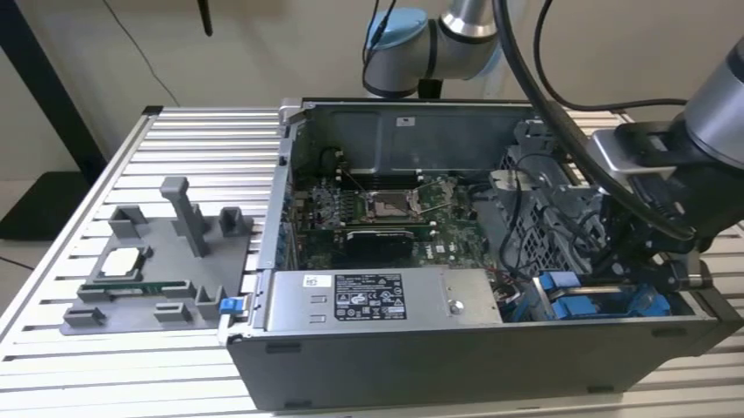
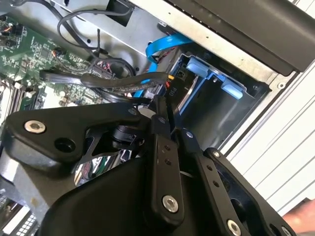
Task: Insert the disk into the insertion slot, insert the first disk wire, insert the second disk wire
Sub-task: 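Insert the second disk wire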
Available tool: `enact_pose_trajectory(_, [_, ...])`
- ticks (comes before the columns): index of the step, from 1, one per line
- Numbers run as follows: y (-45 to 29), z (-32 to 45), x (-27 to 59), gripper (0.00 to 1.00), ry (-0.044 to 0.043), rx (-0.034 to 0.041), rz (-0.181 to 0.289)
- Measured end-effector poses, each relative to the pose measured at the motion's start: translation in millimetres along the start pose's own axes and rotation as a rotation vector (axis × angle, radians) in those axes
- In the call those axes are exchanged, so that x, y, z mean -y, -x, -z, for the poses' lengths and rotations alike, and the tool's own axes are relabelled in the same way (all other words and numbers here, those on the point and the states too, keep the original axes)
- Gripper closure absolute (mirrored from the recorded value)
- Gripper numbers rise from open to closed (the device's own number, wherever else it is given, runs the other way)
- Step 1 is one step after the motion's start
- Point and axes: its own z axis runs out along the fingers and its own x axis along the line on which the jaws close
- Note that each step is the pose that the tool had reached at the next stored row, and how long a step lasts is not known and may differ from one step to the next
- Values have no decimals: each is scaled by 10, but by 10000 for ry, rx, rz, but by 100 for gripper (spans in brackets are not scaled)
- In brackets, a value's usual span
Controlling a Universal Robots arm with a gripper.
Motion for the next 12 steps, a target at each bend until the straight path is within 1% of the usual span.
enact_pose_trajectory(4, [-5,-39,-2,100,0,11,-1])
enact_pose_trajectory(5, [-6,-51,-2,0,0,33,-2])
enact_pose_trajectory(7, [-7,-44,-1,0,1,19,0])
enact_pose_trajectory(8, [-4,-32,-1,0,2,29,-2])
enact_pose_trajectory(10, [4,27,0,0,17,46,-6])
enact_pose_trajectory(12, [17,111,4,0,26,40,-7])
